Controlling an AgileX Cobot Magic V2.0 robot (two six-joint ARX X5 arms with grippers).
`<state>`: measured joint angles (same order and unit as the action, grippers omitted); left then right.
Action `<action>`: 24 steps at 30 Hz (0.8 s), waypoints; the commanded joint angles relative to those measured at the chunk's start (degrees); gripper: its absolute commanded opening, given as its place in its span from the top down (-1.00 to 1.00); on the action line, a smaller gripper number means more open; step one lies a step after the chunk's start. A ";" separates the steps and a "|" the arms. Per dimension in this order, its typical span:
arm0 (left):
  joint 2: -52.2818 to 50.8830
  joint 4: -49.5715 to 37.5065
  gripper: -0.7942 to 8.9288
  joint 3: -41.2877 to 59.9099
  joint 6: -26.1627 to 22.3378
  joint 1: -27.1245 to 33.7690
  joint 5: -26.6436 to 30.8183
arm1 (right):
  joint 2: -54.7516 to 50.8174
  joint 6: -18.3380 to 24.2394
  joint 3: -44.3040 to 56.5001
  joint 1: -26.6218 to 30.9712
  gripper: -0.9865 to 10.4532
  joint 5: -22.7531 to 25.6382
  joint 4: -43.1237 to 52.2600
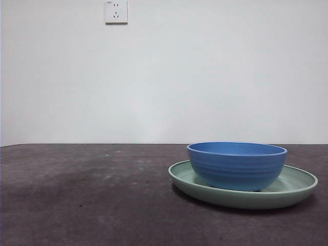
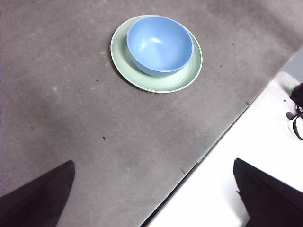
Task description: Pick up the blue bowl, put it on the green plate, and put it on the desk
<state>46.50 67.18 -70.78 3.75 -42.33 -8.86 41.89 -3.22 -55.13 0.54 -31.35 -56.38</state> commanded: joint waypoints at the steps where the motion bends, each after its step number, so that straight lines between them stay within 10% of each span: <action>1: -3.10 -2.86 -0.44 4.00 1.97 -0.33 0.26 | 1.60 -0.20 -1.11 0.02 -0.27 -0.07 -0.35; 24: -9.46 -10.32 -0.44 11.32 5.95 -0.33 0.26 | 26.91 2.82 -1.11 -0.09 -0.27 7.58 -1.57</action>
<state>36.73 57.54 -59.07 9.58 -42.33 -8.86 67.51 -1.26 -55.13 0.51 -23.84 -58.52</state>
